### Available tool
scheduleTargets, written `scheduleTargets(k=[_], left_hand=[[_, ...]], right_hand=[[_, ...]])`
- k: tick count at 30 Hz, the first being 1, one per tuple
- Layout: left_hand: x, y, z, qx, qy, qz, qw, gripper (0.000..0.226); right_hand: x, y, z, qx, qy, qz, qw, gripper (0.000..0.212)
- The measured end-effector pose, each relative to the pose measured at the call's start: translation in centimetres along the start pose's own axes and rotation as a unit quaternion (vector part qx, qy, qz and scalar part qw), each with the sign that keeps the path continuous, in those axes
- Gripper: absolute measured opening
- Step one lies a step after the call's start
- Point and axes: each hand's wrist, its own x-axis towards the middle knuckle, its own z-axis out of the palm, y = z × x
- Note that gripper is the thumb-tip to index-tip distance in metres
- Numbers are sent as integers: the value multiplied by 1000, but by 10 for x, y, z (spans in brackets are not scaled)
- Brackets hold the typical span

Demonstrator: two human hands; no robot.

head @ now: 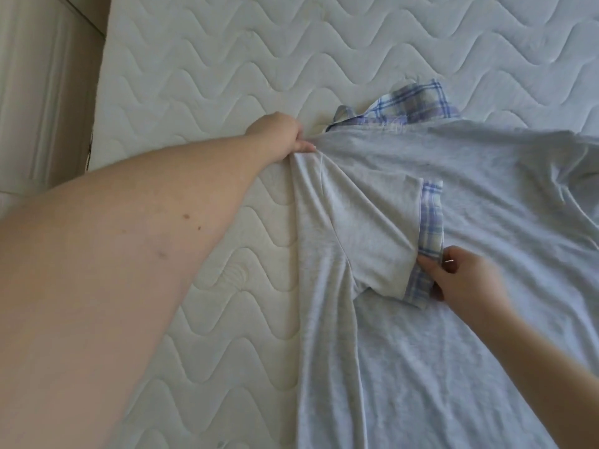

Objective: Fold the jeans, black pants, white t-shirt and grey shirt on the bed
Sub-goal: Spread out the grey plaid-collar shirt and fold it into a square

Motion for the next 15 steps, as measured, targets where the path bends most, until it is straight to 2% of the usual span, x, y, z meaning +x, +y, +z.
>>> scheduleTargets(k=[3,5,8,10,12,15], left_hand=[[-3,-6,1,-75,-13,8,997,36],[-8,-11,-6,-95,-48,14,994,32],[-15,-12,-12,-103,-73,11,992,31],[-18,-6,-10,-188,-77,-13,979,25],[-21,4,-5,-267,-35,-44,962,26],[-28,22,5,-271,96,-86,954,31]], right_hand=[[2,-8,-3,-76,-24,5,997,40],[2,-11,-2,-79,-15,11,997,44],[-11,-10,5,-94,84,2,992,41],[-27,-12,11,-76,148,0,986,38],[-42,-17,20,-85,154,-20,984,37],[-63,-32,42,-130,52,-33,990,40]])
